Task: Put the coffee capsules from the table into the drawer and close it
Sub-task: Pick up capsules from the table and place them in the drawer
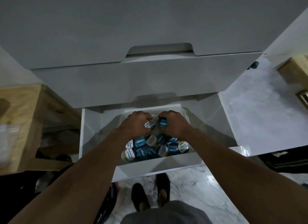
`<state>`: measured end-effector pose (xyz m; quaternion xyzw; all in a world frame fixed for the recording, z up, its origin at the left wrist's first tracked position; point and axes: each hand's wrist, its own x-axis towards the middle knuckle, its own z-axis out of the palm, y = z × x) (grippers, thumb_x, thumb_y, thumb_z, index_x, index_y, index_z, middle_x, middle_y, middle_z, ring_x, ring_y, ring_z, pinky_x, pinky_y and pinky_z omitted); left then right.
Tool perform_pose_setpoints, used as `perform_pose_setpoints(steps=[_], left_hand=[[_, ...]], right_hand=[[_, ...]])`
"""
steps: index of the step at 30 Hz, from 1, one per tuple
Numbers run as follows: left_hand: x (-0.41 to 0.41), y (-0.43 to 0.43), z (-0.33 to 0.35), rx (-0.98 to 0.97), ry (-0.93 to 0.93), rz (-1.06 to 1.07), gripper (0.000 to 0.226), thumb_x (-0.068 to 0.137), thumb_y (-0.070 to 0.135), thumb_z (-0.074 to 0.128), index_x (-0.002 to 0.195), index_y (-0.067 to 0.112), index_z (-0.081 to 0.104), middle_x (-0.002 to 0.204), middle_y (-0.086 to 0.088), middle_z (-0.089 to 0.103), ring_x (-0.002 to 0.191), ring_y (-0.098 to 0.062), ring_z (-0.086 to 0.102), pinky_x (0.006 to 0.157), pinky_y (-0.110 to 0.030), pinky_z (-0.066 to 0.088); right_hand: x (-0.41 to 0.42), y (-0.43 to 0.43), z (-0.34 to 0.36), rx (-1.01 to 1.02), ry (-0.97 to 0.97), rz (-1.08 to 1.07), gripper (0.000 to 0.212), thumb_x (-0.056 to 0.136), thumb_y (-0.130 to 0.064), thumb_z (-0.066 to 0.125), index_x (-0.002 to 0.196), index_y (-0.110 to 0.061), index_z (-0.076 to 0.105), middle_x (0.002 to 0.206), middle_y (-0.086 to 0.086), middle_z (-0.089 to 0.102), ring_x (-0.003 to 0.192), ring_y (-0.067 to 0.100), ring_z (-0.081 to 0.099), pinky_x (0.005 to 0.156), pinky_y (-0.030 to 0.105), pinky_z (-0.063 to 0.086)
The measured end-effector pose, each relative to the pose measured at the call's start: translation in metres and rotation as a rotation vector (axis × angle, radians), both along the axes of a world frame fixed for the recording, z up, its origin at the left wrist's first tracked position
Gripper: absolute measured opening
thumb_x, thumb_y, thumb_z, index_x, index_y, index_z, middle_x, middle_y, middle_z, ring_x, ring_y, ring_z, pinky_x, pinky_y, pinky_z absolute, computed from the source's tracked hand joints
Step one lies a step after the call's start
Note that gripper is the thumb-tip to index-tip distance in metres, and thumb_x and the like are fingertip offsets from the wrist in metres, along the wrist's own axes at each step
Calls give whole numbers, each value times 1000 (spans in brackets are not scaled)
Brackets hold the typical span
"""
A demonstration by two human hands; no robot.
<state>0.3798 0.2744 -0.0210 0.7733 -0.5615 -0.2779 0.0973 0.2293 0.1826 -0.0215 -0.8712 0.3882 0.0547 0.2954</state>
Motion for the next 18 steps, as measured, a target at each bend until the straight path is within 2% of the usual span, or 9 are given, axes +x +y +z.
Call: perform_pose_setpoints(steps=[3, 7, 13, 18], left_hand=[[3, -1, -2, 9, 4, -1, 51, 75, 29, 72, 124, 21, 59, 122, -3, 62, 108, -20, 57, 89, -29, 46], [4, -3, -5, 10, 41, 29, 43, 80, 39, 66, 121, 25, 61, 122, -1, 62, 108, -19, 57, 93, -33, 48], [4, -7, -9, 6, 53, 47, 24, 88, 33, 64, 110, 24, 66, 108, -3, 68, 97, -18, 61, 84, -28, 47], [3, -5, -7, 39, 67, 40, 21, 85, 34, 68, 104, 25, 68, 102, 0, 67, 97, -16, 60, 86, -31, 50]], right_hand=[[-1, -3, -1, 10, -43, -23, 43, 83, -15, 66, 126, -12, 62, 127, 8, 63, 120, 24, 55, 105, 29, 42], [-2, -7, -3, 31, -67, -38, 34, 88, -9, 62, 122, -12, 65, 124, 9, 65, 117, 25, 58, 104, 33, 44], [-2, -11, -6, 46, -27, -58, 32, 87, -14, 64, 119, -13, 65, 120, 12, 66, 111, 26, 60, 99, 35, 48], [-4, -9, -2, 80, -16, -31, 31, 86, -20, 67, 116, -13, 67, 117, 11, 66, 108, 24, 61, 96, 33, 50]])
